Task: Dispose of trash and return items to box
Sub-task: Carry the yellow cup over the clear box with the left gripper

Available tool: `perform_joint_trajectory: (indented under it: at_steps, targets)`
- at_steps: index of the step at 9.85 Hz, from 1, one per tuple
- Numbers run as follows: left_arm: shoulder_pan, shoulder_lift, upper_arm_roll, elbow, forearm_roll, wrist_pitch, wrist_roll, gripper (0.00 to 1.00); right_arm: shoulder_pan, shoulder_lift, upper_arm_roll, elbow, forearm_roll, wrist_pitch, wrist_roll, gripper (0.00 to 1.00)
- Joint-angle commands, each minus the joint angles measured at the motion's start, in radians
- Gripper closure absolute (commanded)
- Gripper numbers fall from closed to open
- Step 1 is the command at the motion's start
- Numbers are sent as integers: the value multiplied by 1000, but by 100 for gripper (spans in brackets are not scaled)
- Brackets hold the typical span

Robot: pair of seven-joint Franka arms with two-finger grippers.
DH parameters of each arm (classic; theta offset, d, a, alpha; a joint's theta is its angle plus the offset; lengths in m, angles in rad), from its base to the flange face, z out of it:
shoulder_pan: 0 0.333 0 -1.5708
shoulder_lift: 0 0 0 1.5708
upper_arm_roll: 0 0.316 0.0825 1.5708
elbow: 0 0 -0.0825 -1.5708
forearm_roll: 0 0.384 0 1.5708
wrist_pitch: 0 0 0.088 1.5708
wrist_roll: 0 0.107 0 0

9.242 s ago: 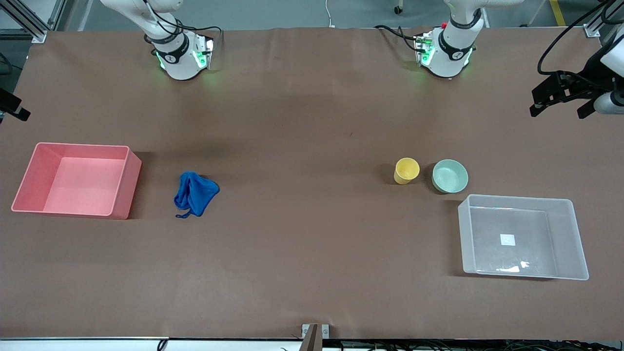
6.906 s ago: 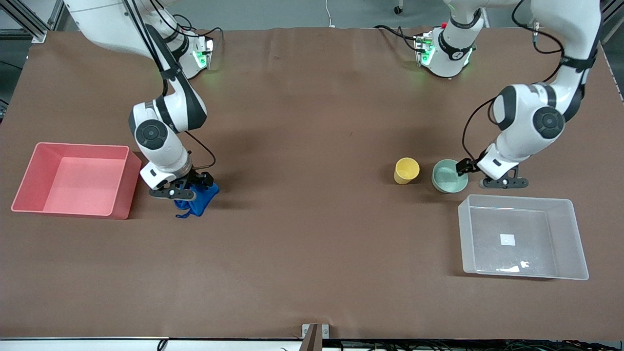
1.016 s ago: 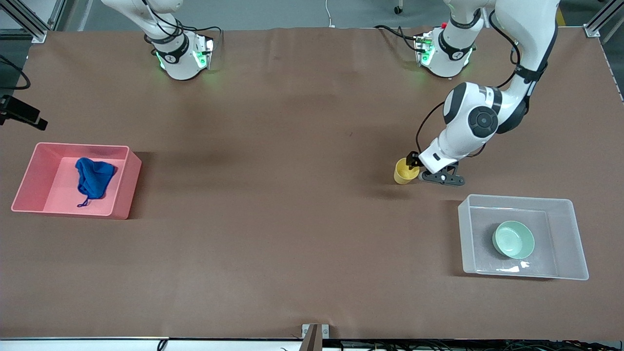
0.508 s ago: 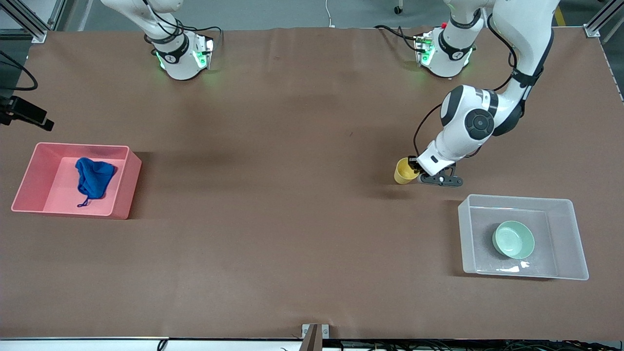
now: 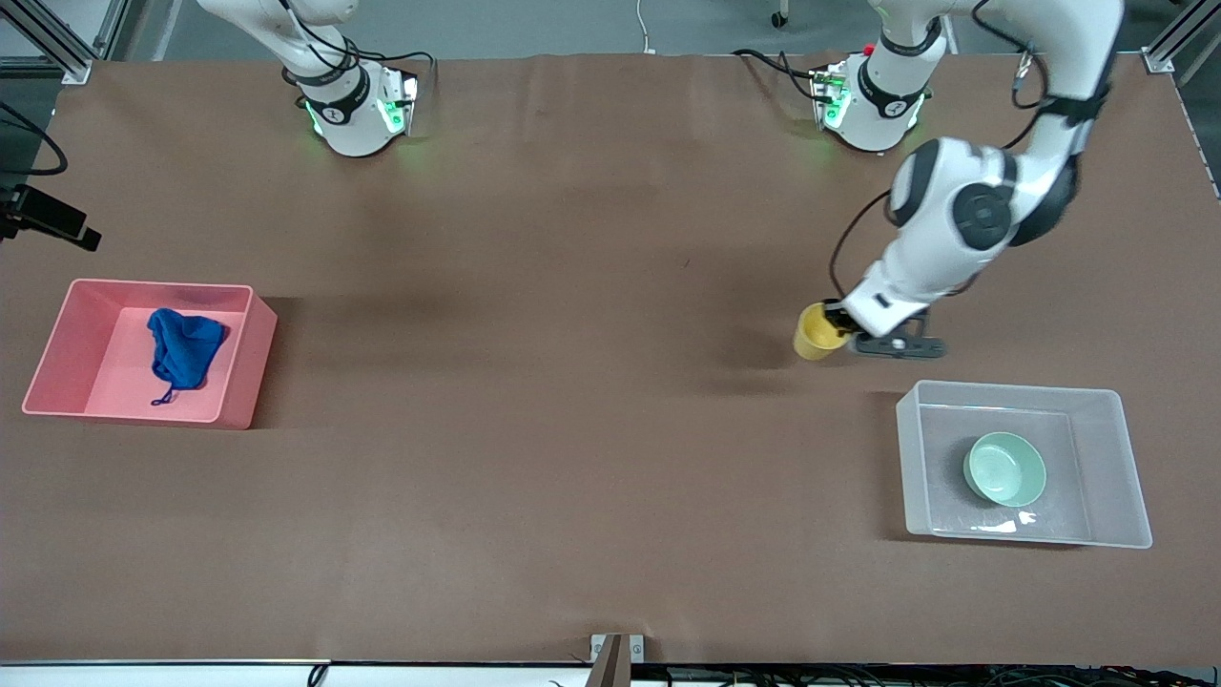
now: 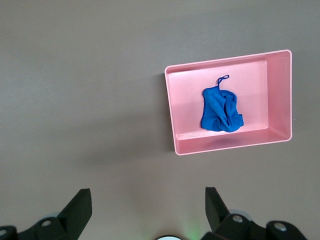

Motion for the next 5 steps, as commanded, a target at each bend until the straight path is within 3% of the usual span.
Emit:
perform_joint_trajectory:
  at_steps: [1,2,3,5]
  targets:
    - [-1,52,125,194,21,-157,81,100,22,-13,-17,-5,-3,-7,16,0]
    - [-1,96,180,281,23,-179,110,100,116,-13,-117,-7,-3,-4,16,0]
    - [3,150,219,347,21,-182,150,100,155,-13,-164,-7,0,-7,16,0]
    - [6,297,305,523,-9,-215,221,100,154,-13,-160,-5,-1,-8,15,0]
